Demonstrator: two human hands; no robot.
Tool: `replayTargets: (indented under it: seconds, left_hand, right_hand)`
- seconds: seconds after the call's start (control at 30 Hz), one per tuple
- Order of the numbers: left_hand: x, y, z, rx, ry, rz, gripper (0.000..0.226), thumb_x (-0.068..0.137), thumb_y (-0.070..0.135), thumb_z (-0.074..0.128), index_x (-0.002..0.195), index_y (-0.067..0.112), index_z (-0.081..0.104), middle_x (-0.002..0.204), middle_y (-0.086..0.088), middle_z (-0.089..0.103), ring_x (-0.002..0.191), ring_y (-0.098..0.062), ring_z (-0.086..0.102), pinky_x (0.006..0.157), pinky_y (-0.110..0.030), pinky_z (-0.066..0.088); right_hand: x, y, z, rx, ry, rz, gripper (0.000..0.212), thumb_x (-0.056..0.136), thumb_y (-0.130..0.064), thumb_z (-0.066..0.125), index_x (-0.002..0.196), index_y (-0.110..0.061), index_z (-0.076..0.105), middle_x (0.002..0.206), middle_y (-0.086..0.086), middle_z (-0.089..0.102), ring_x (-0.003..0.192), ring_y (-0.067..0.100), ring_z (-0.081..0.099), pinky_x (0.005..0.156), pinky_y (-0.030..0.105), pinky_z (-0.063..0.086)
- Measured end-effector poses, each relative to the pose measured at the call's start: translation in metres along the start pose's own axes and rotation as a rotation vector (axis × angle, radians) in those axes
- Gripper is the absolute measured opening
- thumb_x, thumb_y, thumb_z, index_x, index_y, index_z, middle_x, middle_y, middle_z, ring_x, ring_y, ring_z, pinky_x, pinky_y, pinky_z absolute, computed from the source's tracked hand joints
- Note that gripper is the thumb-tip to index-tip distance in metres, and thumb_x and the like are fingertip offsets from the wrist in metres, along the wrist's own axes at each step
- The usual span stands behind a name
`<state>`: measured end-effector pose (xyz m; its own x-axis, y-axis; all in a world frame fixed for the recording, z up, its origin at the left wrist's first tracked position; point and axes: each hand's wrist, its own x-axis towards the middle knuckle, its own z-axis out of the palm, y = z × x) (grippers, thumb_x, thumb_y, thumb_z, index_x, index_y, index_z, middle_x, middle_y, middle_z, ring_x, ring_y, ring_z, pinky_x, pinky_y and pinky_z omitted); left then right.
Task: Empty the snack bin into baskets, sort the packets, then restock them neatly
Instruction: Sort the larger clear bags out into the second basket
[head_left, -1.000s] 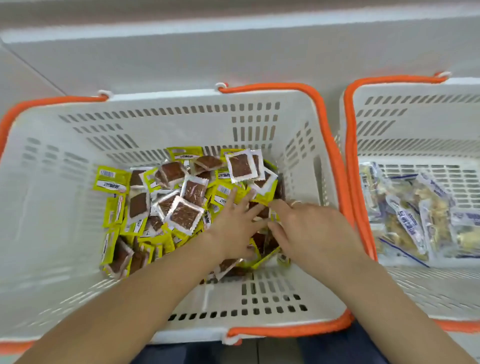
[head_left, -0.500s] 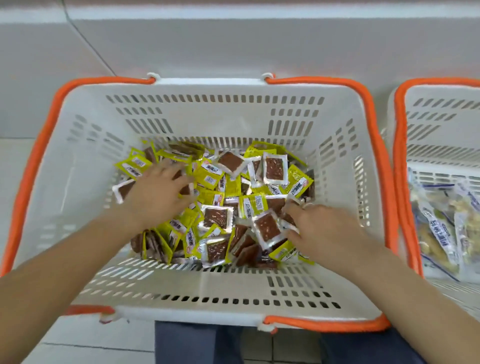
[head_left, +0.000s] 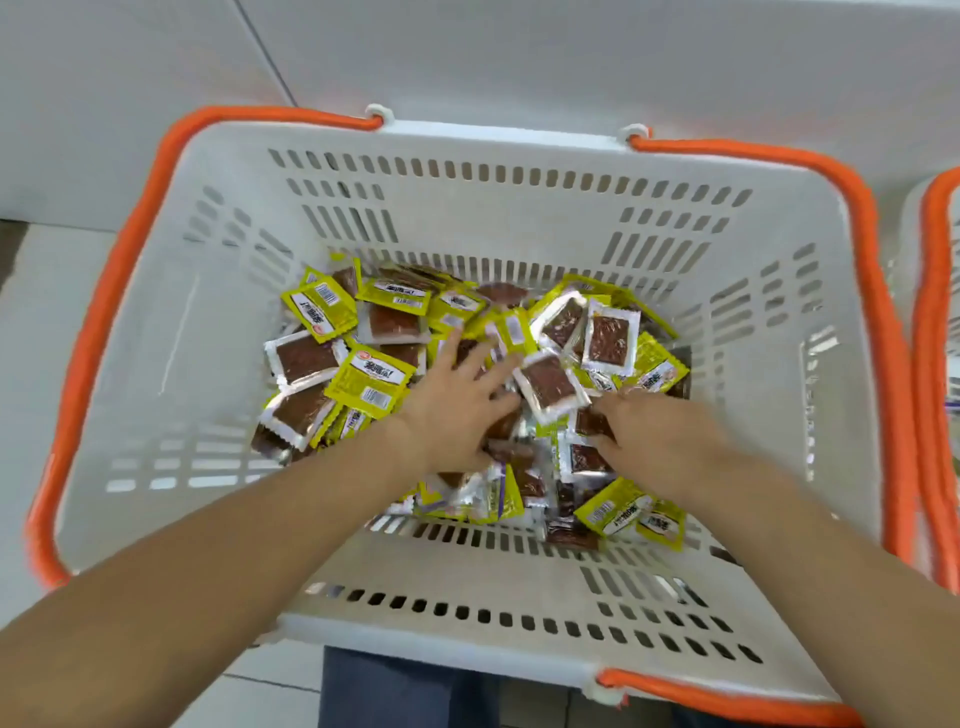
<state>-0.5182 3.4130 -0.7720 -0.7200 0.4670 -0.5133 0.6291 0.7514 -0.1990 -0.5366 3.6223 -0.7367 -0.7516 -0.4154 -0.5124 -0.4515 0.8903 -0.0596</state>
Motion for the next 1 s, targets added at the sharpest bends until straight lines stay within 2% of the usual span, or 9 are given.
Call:
replayTargets:
  seconds: [0.13,0.23,0.4,0.47,0.67,0.73,0.83,0.9,1.0]
  left_hand:
    - [-0.004,-0.034,-0.004,0.023,0.062,-0.251,0.080,0.085,0.071,0.035,0.149,0.024,0.024,0.161,-0.006,0.002,0.146,-0.039,-0.001,0.109,-0.067,-0.007]
    - [-0.012,-0.051,-0.002,0.031,0.115,-0.318,0.077,0.084,0.068,0.042,0.147,0.024,0.031,0.161,-0.004,0.005,0.146,-0.036,-0.004,0.110,-0.065,-0.007]
    - [-0.040,-0.071,0.008,-0.038,0.305,-0.456,0.061,0.065,0.044,0.075,0.115,0.012,0.065,0.144,-0.011,0.047,0.132,-0.040,0.039,0.110,-0.060,0.015]
    - [-0.055,-0.082,0.015,-0.117,0.288,-0.550,0.057,0.062,0.036,0.079,0.110,0.007,0.067,0.142,-0.014,0.048,0.131,-0.040,0.040,0.108,-0.062,0.019]
    - [-0.057,-0.072,0.017,-0.294,0.293,-0.692,0.074,0.071,0.032,0.076,0.136,0.006,0.050,0.147,-0.020,0.039,0.136,-0.042,0.033,0.111,-0.061,0.016]
    - [-0.047,-0.056,0.003,-0.289,0.341,-0.595,0.072,0.073,0.021,0.071,0.138,0.002,0.045,0.145,-0.022,0.042,0.135,-0.041,0.036,0.112,-0.056,0.020]
    - [-0.029,-0.018,-0.018,-0.361,0.297,-0.133,0.046,0.079,0.010,0.059,0.125,0.002,0.056,0.129,-0.018,0.055,0.122,-0.037,0.049,0.106,-0.044,0.037]
    - [-0.018,0.009,-0.022,-0.328,0.091,0.091,0.036,0.093,0.022,0.046,0.125,0.007,0.053,0.126,-0.013,0.055,0.120,-0.030,0.048,0.105,-0.040,0.034]
    - [-0.002,0.028,-0.011,-0.160,-0.110,0.132,0.060,0.100,0.045,0.033,0.147,0.008,0.026,0.151,-0.013,0.032,0.137,-0.029,0.031,0.115,-0.043,0.020]
  right_hand:
    - [-0.006,-0.012,0.007,-0.052,0.085,-0.108,0.031,0.097,-0.028,0.040,0.125,-0.019,0.049,0.118,0.002,0.056,0.112,0.023,0.052,0.073,0.031,0.042]
    - [-0.009,-0.020,0.016,-0.052,0.031,-0.253,0.033,0.093,-0.021,0.047,0.124,-0.016,0.053,0.122,0.006,0.057,0.119,0.027,0.048,0.090,0.036,0.044]
    - [-0.004,-0.025,0.030,-0.031,-0.060,-0.318,0.038,0.094,-0.021,0.045,0.131,-0.016,0.048,0.131,0.006,0.050,0.125,0.026,0.040,0.099,0.037,0.040]
    - [0.000,-0.026,0.028,0.007,-0.036,-0.270,0.041,0.096,-0.023,0.042,0.136,-0.015,0.044,0.138,0.006,0.046,0.130,0.025,0.036,0.100,0.035,0.038]
    - [0.025,-0.035,0.026,-0.217,-0.152,-0.354,0.057,0.103,-0.033,0.029,0.152,-0.012,0.010,0.160,0.009,0.010,0.147,0.026,0.007,0.117,0.044,0.012]
    - [0.031,-0.036,0.027,-0.348,-0.137,-0.364,0.057,0.103,-0.032,0.026,0.152,-0.010,0.007,0.159,0.011,0.010,0.147,0.027,0.009,0.114,0.046,0.016]
    - [0.033,-0.034,0.026,-0.468,-0.121,-0.271,0.059,0.102,-0.030,0.030,0.151,-0.005,0.007,0.157,0.013,0.016,0.145,0.028,0.014,0.110,0.046,0.022]
    - [0.032,-0.031,0.026,-0.512,-0.124,-0.209,0.063,0.102,-0.031,0.030,0.151,-0.002,0.003,0.158,0.014,0.014,0.146,0.027,0.011,0.110,0.045,0.022]
    - [0.027,-0.023,0.026,-0.596,-0.131,-0.209,0.062,0.101,-0.027,0.028,0.150,0.001,0.001,0.158,0.016,0.010,0.145,0.028,0.012,0.107,0.045,0.023]
